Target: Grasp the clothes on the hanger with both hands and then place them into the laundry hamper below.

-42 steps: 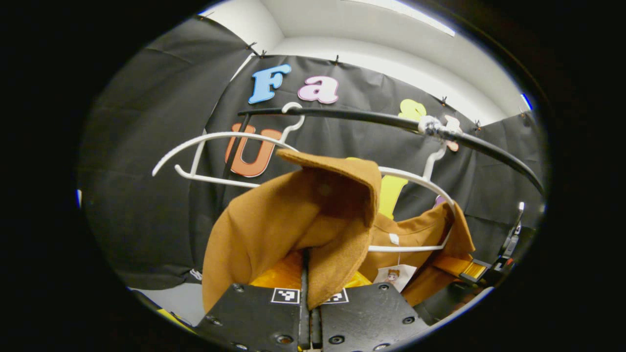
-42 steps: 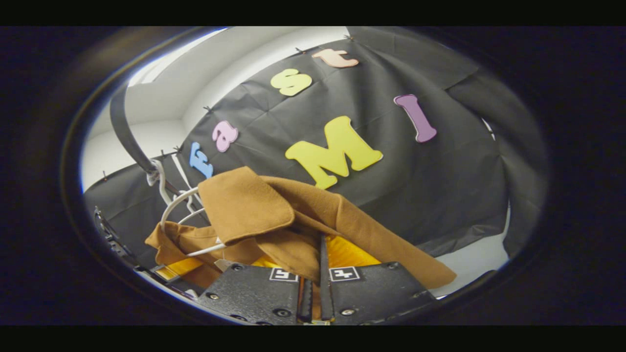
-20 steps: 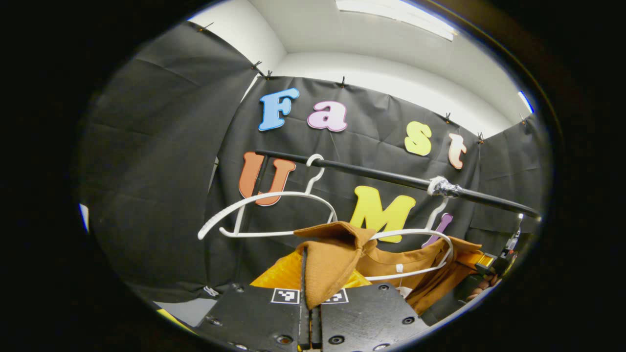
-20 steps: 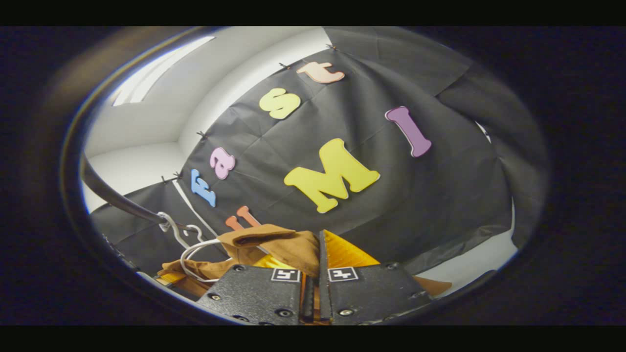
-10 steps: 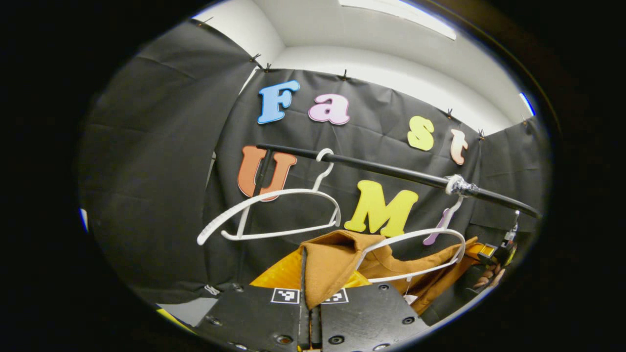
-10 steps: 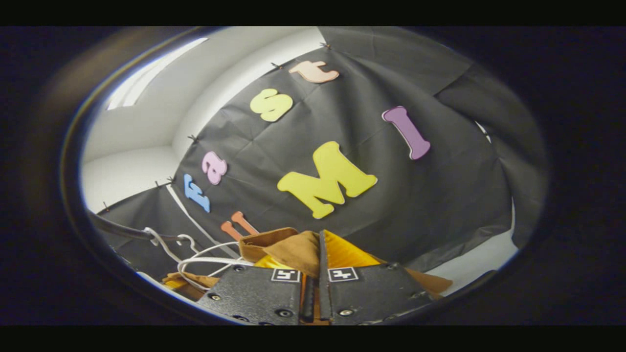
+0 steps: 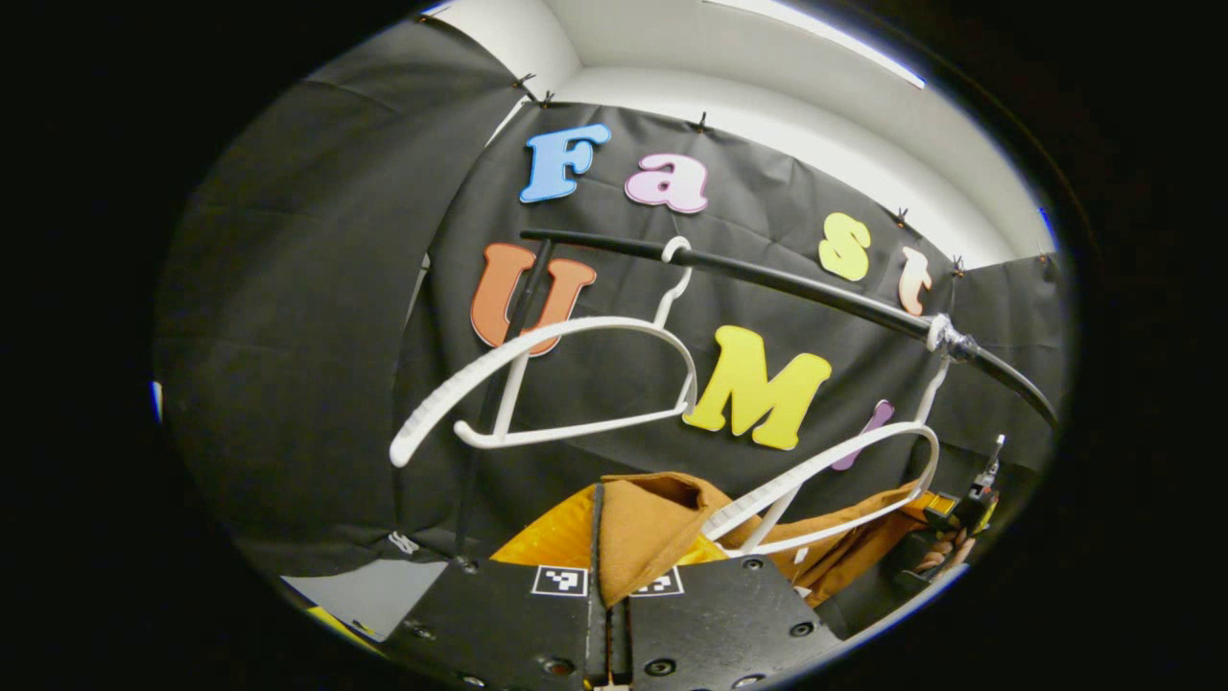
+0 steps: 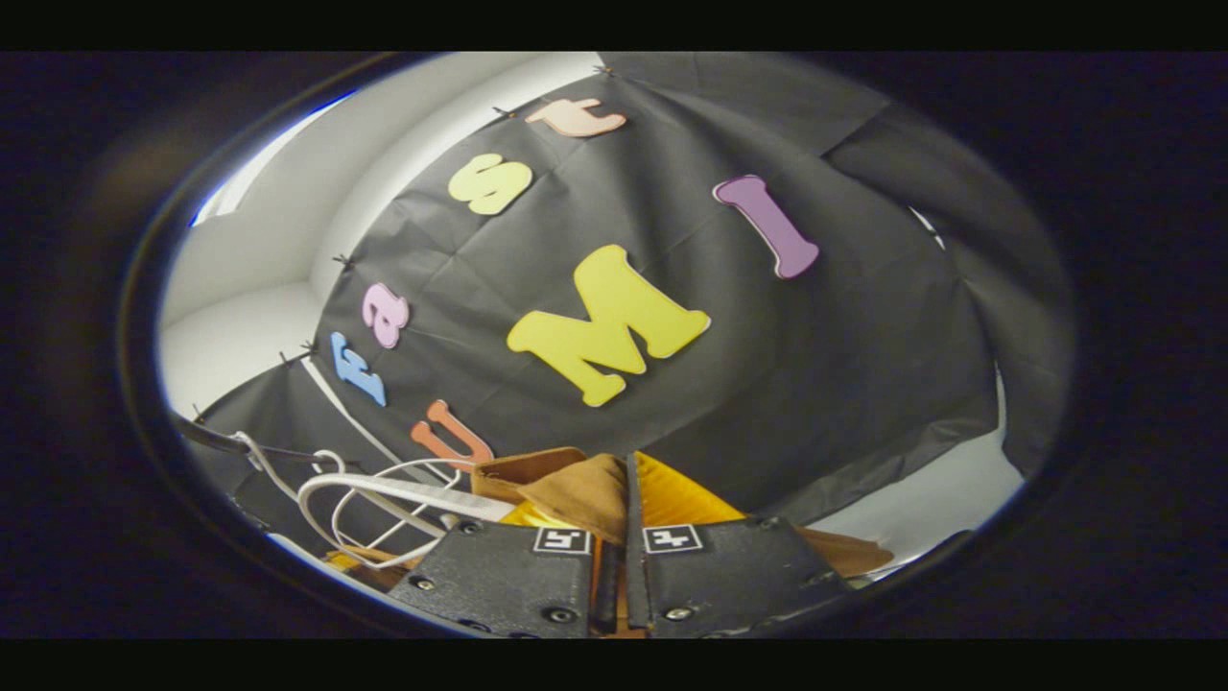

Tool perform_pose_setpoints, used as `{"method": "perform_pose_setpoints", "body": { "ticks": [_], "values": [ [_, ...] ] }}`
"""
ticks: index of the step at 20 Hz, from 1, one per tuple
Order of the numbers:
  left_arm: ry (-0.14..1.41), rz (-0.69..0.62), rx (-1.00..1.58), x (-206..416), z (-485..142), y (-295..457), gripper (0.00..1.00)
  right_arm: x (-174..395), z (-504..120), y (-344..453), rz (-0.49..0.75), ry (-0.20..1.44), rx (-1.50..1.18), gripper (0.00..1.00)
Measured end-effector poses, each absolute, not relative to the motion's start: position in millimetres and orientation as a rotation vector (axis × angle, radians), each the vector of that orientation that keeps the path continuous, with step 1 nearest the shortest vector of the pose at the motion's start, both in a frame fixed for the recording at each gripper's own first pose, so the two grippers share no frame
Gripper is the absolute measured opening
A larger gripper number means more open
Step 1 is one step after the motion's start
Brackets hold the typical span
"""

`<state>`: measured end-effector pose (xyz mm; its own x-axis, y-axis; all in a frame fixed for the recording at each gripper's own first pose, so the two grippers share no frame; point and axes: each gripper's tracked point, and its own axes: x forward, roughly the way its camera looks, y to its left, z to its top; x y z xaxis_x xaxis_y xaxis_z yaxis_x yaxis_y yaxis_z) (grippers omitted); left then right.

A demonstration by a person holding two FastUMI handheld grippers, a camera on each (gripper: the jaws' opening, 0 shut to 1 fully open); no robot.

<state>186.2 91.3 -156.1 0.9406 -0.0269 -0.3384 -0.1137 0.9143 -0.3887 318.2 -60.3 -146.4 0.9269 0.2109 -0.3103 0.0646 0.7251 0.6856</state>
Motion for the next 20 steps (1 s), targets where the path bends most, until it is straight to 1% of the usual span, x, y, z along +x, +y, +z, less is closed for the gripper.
{"method": "perform_pose_setpoints", "body": {
  "ticks": [2,4,5,6,8,9,12,13,14,15,17,20],
  "values": [
    [0.364,0.044,-0.421,183.9,-166.3,92.4,0.07,316.5,-154.4,-62.8,0.079,0.400,0.758,0.07],
    [0.375,0.046,-0.431,182.1,-175.0,93.3,0.07,312.0,-162.8,-64.2,0.077,0.415,0.752,0.05],
    [0.384,0.047,-0.436,182.8,-178.6,92.5,0.07,309.7,-167.8,-65.3,0.071,0.422,0.748,0.07],
    [0.392,0.049,-0.440,180.1,-183.3,92.6,0.07,308.0,-173.6,-66.8,0.066,0.433,0.745,0.06],
    [0.411,0.043,-0.449,171.0,-195.0,87.9,0.07,302.5,-184.9,-67.7,0.055,0.451,0.743,0.07],
    [0.419,0.043,-0.452,167.0,-200.5,88.9,0.07,298.2,-190.9,-67.8,0.050,0.460,0.743,0.05],
    [0.455,0.085,-0.489,155.3,-224.3,86.1,0.07,282.2,-214.4,-61.3,0.039,0.502,0.735,0.05],
    [0.471,0.096,-0.500,148.2,-235.0,79.8,0.07,277.1,-224.2,-56.5,0.039,0.522,0.738,0.09],
    [0.492,0.102,-0.505,142.2,-246.3,72.5,0.07,272.3,-233.4,-51.1,0.040,0.541,0.739,0.07],
    [0.510,0.099,-0.504,137.9,-253.2,62.9,0.07,265.3,-242.6,-44.2,0.041,0.560,0.736,0.05],
    [0.535,0.072,-0.479,127.8,-262.1,42.4,0.07,256.4,-256.9,-31.3,0.055,0.595,0.709,0.07],
    [0.552,0.024,-0.429,113.7,-262.5,19.7,0.07,236.6,-264.9,-10.3,0.095,0.631,0.635,0.05]
  ]
}}
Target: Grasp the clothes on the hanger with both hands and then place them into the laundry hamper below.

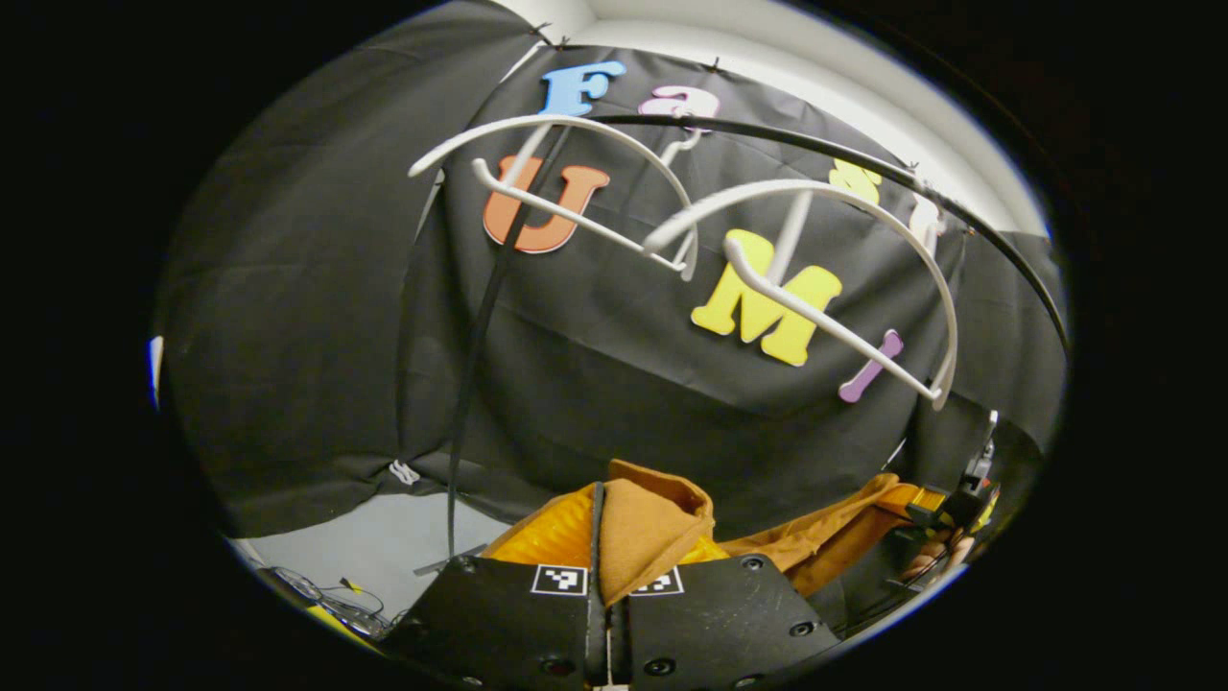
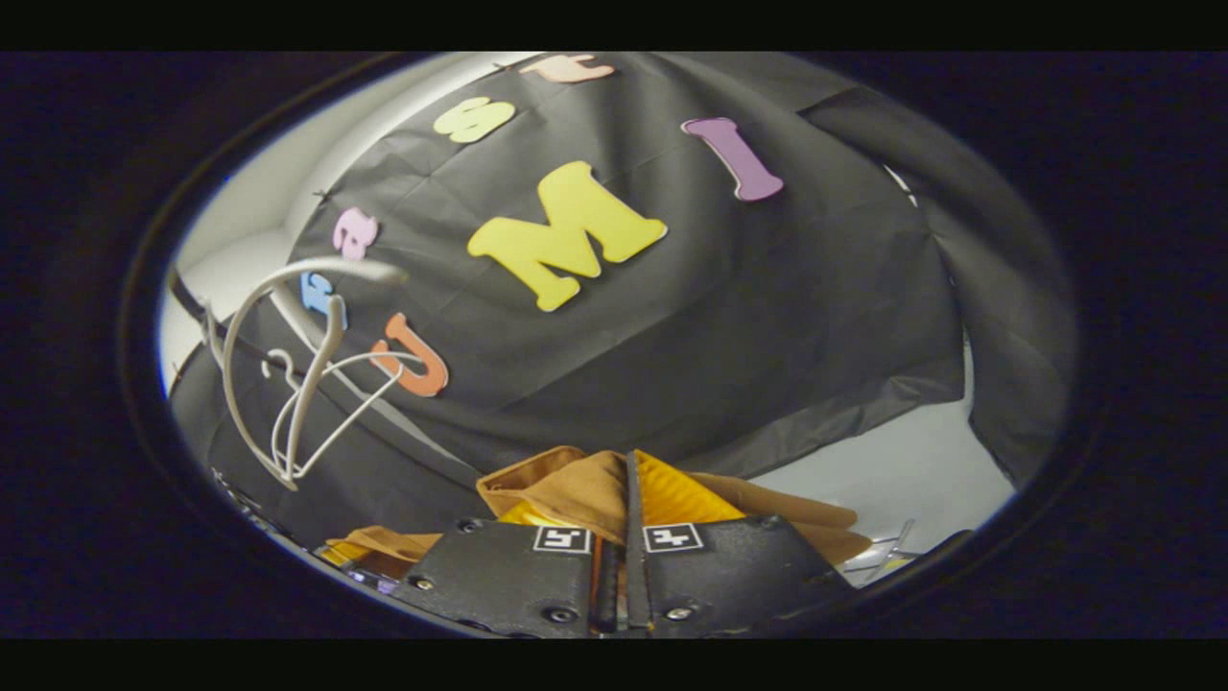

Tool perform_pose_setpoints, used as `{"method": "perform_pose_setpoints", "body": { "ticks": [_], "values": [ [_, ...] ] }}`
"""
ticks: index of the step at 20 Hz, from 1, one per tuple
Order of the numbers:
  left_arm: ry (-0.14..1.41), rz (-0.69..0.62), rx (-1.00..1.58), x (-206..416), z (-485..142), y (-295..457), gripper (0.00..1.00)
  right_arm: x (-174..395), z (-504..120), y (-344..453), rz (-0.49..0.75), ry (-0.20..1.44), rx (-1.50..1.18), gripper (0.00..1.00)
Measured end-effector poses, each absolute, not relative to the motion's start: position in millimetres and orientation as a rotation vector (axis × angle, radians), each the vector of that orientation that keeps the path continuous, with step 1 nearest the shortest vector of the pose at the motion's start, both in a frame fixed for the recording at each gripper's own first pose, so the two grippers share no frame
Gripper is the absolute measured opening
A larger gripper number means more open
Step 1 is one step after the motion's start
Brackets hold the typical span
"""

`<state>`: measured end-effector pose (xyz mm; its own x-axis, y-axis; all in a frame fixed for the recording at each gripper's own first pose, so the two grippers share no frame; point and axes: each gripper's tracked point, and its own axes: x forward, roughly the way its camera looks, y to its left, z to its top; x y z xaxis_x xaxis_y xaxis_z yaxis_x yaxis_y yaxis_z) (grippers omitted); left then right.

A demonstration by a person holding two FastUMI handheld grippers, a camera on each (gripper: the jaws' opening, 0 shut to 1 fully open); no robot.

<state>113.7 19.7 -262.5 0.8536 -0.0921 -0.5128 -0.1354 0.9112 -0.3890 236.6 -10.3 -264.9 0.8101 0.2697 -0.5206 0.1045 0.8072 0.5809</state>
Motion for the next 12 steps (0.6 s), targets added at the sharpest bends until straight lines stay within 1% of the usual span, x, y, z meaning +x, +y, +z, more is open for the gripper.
{"method": "perform_pose_setpoints", "body": {
  "ticks": [6,12],
  "values": [
    [0.514,-0.071,-0.378,101.5,-224.5,-22.6,0.07,204.6,-239.7,40.4,0.231,0.635,0.554,0.06],
    [0.427,-0.172,-0.315,97.6,-166.0,-59.2,0.07,171.8,-187.0,101.5,0.447,0.596,0.522,0.06]
  ]
}}
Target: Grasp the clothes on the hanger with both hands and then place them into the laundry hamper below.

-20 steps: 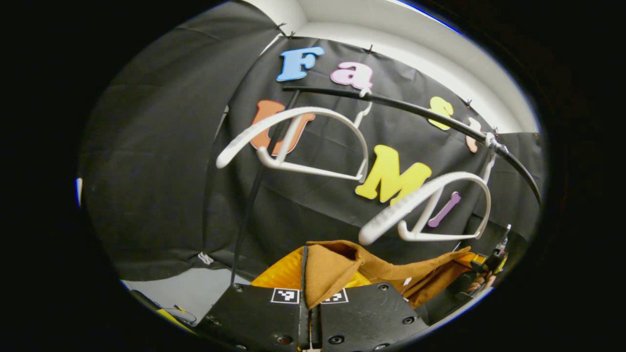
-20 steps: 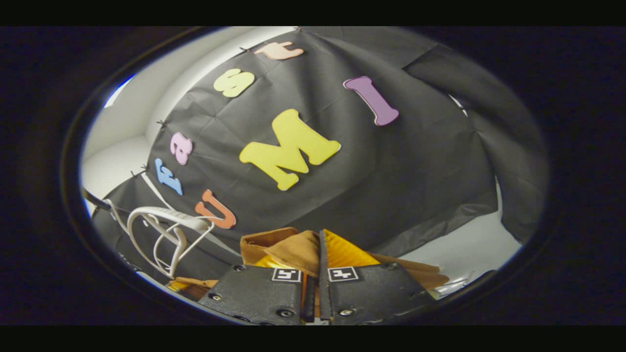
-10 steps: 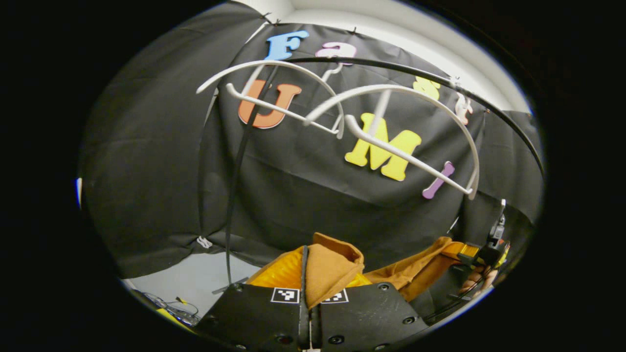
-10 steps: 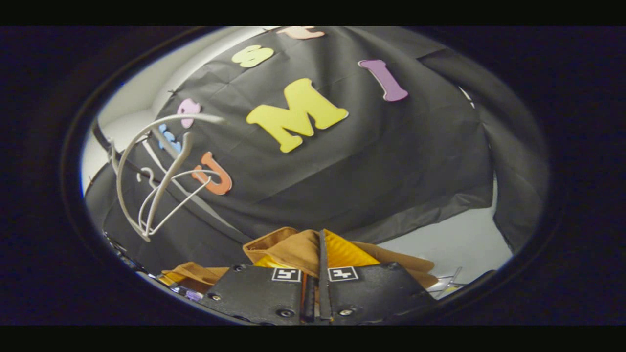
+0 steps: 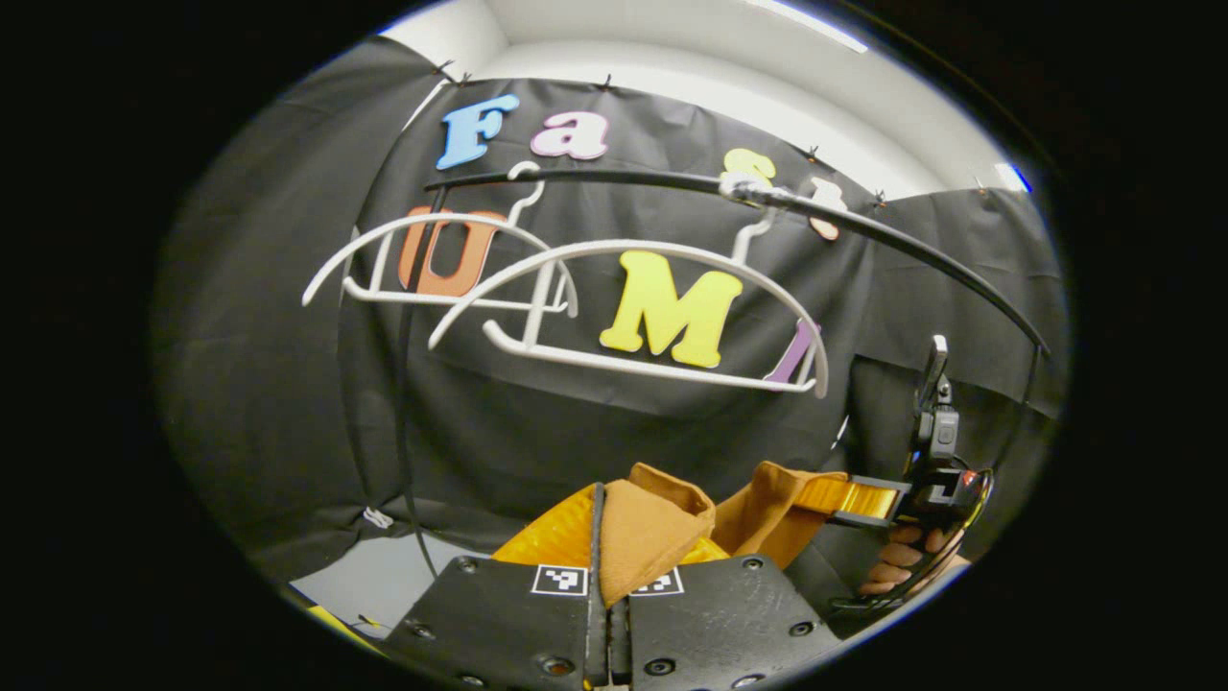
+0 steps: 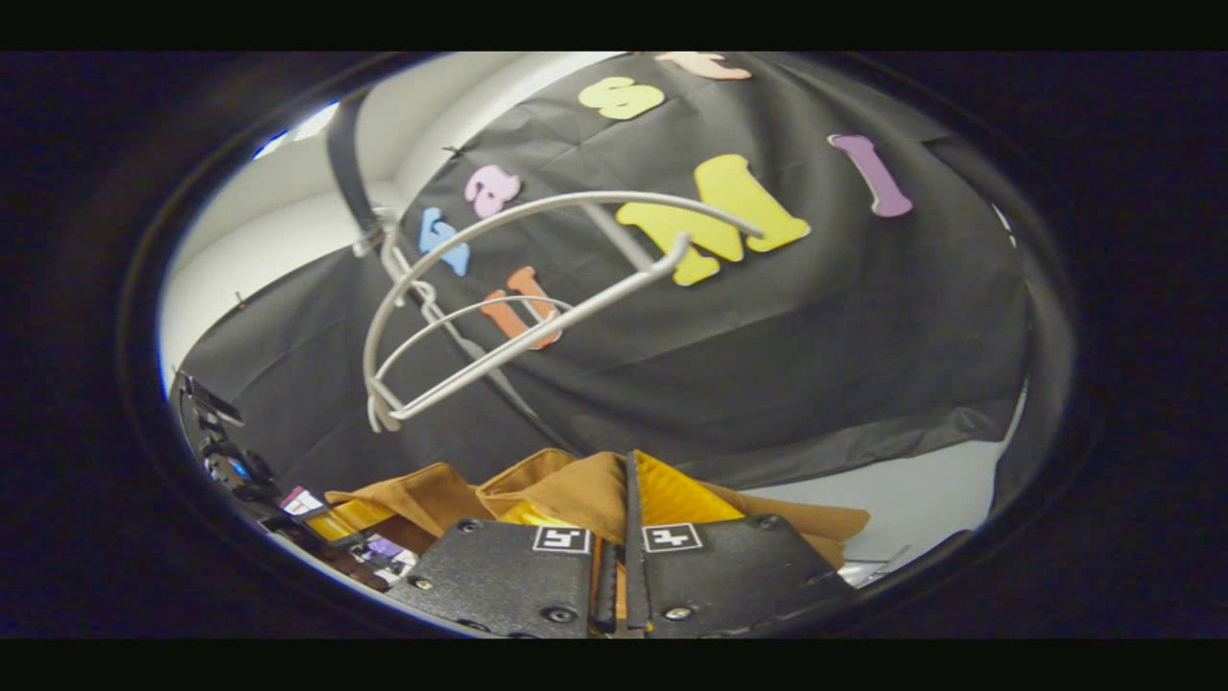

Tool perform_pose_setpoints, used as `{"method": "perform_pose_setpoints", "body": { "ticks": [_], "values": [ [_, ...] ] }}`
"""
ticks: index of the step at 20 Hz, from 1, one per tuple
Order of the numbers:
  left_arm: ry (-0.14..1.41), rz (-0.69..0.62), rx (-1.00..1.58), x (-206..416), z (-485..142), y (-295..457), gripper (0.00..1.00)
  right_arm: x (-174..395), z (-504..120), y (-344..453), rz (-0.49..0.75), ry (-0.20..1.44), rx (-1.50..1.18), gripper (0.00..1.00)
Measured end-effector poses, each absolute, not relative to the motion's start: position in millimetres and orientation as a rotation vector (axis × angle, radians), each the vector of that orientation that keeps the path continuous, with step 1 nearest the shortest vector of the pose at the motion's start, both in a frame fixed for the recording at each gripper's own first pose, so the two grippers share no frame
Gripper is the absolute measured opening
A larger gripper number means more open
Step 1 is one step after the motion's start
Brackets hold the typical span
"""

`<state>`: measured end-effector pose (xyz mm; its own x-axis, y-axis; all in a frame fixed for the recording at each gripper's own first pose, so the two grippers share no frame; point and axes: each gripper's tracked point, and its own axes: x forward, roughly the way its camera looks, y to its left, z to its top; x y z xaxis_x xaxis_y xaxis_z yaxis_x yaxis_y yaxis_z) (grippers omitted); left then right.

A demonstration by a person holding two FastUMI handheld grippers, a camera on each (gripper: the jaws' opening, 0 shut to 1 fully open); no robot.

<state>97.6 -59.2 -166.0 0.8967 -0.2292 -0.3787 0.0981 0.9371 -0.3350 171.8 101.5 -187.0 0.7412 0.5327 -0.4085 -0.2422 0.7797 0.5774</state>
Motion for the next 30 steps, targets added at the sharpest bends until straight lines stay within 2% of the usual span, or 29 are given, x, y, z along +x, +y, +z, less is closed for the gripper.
{"method": "perform_pose_setpoints", "body": {
  "ticks": [4,9,20,23,24,26,30],
  "values": [
    [0.405,-0.246,-0.297,93.3,-139.0,-85.4,0.07,146.9,-152.6,137.8,0.565,0.575,0.528,0.06],
    [0.387,-0.273,-0.258,83.5,-127.4,-91.8,0.07,128.1,-149.1,156.0,0.598,0.554,0.493,0.07],
    [0.625,-0.258,-0.161,43.1,-251.8,-75.9,0.07,92.0,-280.5,147.2,0.404,0.740,0.345,0.05],
    [0.710,-0.251,-0.151,33.9,-283.8,-71.0,0.07,89.8,-315.5,148.2,0.359,0.808,0.312,0.05],
    [0.728,-0.256,-0.152,32.1,-292.5,-70.5,0.07,88.6,-325.6,149.7,0.348,0.826,0.310,0.08],
    [0.755,-0.264,-0.144,29.2,-310.7,-70.7,0.07,90.9,-342.1,148.9,0.312,0.854,0.302,0.05],
    [0.813,-0.290,-0.126,30.0,-340.7,-77.7,0.07,95.7,-374.7,133.8,0.222,0.910,0.311,0.06]
  ]
}}
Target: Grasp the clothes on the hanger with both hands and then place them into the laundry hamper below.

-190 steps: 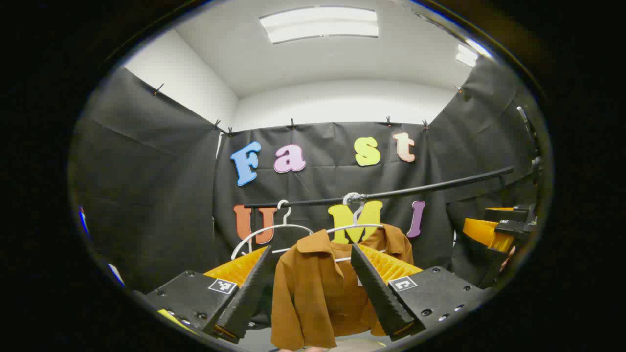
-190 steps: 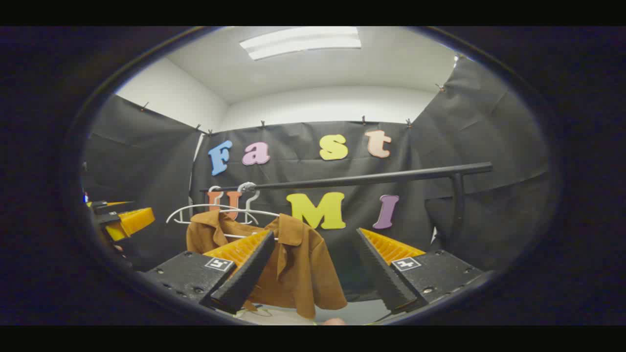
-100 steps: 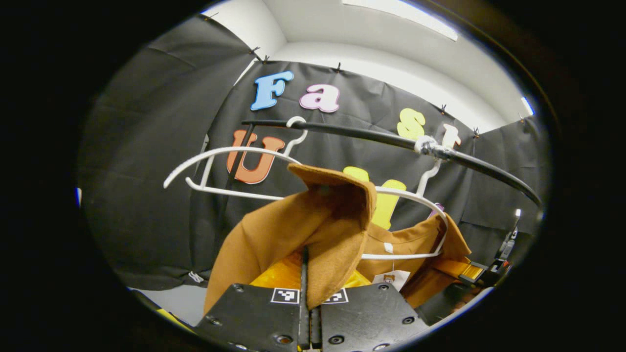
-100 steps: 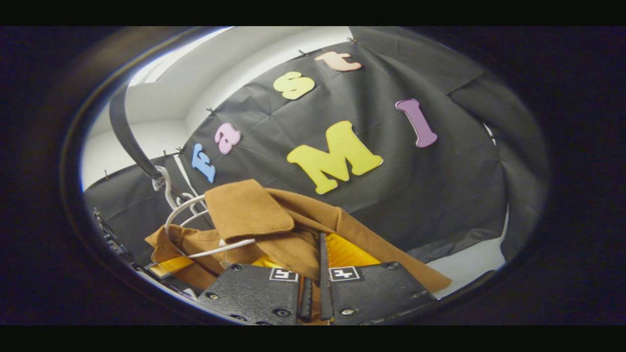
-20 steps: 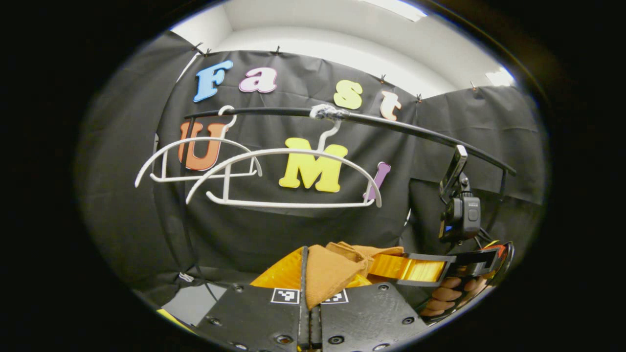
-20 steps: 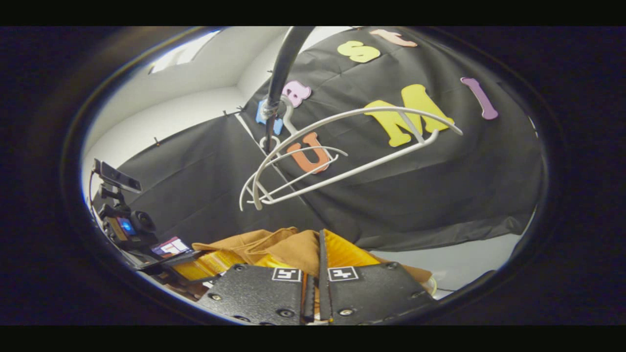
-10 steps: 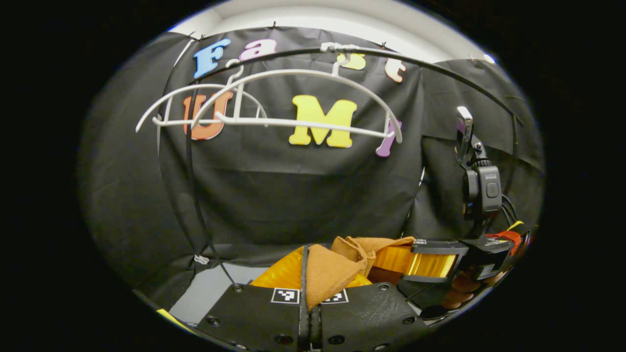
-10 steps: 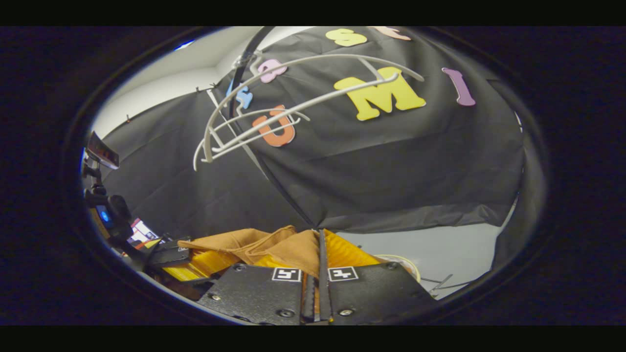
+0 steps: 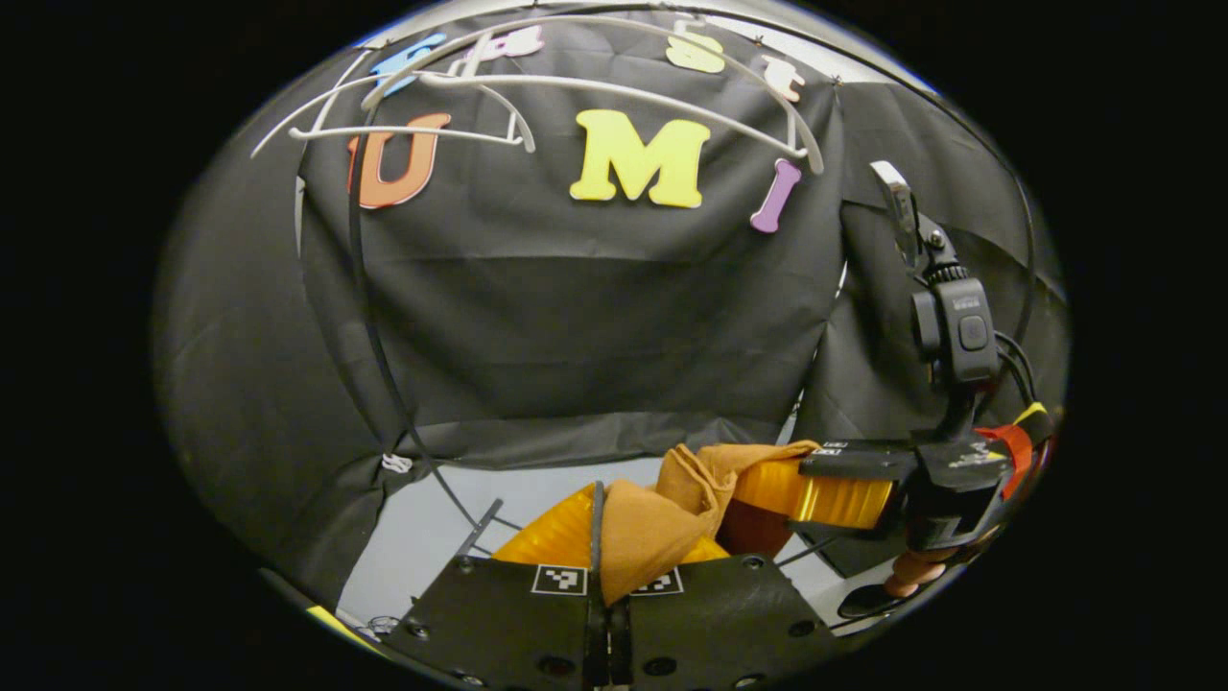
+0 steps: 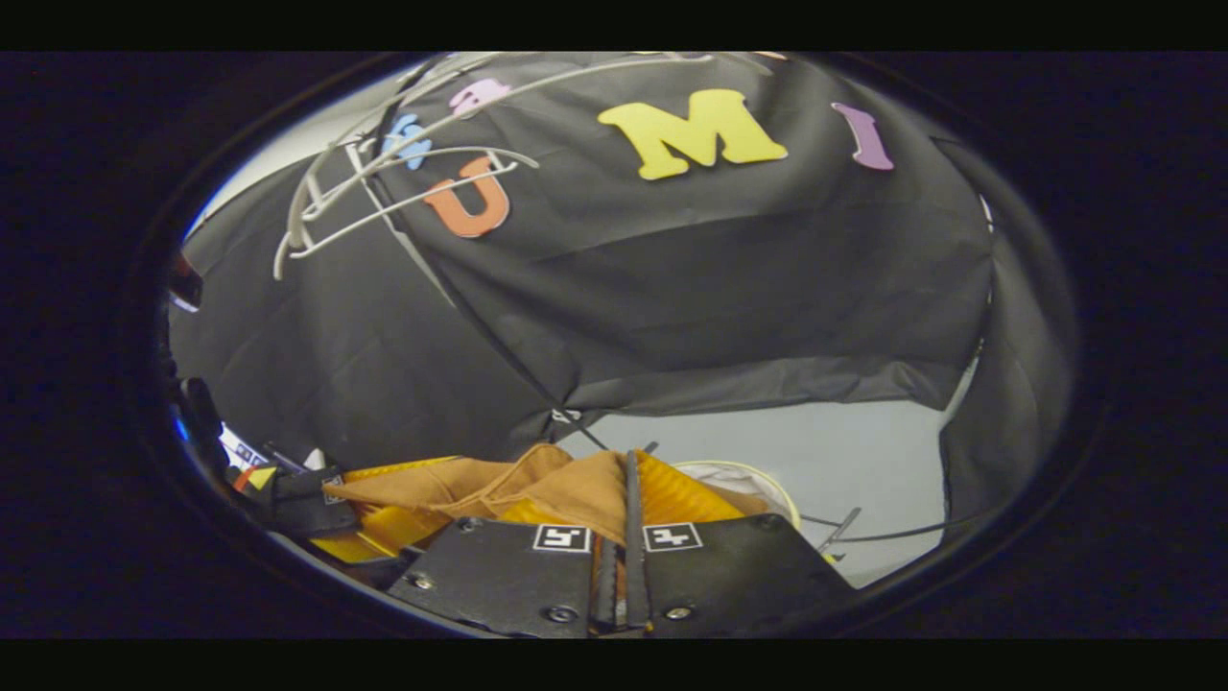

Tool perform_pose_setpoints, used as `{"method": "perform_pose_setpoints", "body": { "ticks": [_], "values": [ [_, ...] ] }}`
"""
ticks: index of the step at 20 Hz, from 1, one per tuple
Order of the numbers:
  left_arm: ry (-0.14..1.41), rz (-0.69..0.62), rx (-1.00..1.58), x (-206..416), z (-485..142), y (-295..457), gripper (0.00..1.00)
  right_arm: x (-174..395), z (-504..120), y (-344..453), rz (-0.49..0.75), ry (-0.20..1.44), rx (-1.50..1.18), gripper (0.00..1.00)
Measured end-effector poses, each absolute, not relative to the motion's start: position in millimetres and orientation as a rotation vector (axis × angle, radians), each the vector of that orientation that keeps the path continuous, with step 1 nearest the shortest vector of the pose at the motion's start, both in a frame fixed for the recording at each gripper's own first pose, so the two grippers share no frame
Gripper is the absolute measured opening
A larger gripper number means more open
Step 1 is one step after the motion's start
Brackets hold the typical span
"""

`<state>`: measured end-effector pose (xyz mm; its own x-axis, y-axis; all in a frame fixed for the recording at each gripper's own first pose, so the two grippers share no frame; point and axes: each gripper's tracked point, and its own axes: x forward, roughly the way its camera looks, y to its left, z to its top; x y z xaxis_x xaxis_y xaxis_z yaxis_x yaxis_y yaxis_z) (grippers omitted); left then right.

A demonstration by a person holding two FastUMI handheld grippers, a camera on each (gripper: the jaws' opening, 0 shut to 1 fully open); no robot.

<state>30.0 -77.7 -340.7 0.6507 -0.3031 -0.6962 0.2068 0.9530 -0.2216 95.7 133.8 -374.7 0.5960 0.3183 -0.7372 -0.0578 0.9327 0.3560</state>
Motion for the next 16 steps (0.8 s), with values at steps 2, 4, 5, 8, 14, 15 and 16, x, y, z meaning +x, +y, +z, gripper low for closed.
{"method": "perform_pose_setpoints", "body": {
  "ticks": [2,4,5,8,14,15,16],
  "values": [
    [0.848,-0.304,-0.125,30.4,-358.2,-81.1,0.07,100.0,-394.7,127.2,0.169,0.943,0.310,0.07],
    [0.890,-0.313,-0.135,28.4,-370.9,-82.7,0.07,98.9,-409.4,125.6,0.125,0.979,0.317,0.06],
    [0.903,-0.318,-0.147,29.1,-379.7,-83.3,0.07,96.4,-413.0,124.7,0.101,0.993,0.318,0.06],
    [0.964,-0.307,-0.152,33.0,-409.5,-77.7,0.07,93.8,-431.7,118.8,0.018,1.034,0.279,0.05],
    [1.097,-0.303,-0.151,28.2,-446.1,-84.4,0.07,84.7,-476.2,106.0,-0.081,1.169,0.208,0.06],
    [1.123,-0.294,-0.139,27.0,-444.7,-83.8,0.07,86.3,-490.2,100.6,-0.104,1.189,0.200,0.07],
    [1.151,-0.287,-0.131,25.6,-443.3,-83.7,0.07,83.5,-499.1,96.8,-0.131,1.212,0.196,0.07]
  ]
}}
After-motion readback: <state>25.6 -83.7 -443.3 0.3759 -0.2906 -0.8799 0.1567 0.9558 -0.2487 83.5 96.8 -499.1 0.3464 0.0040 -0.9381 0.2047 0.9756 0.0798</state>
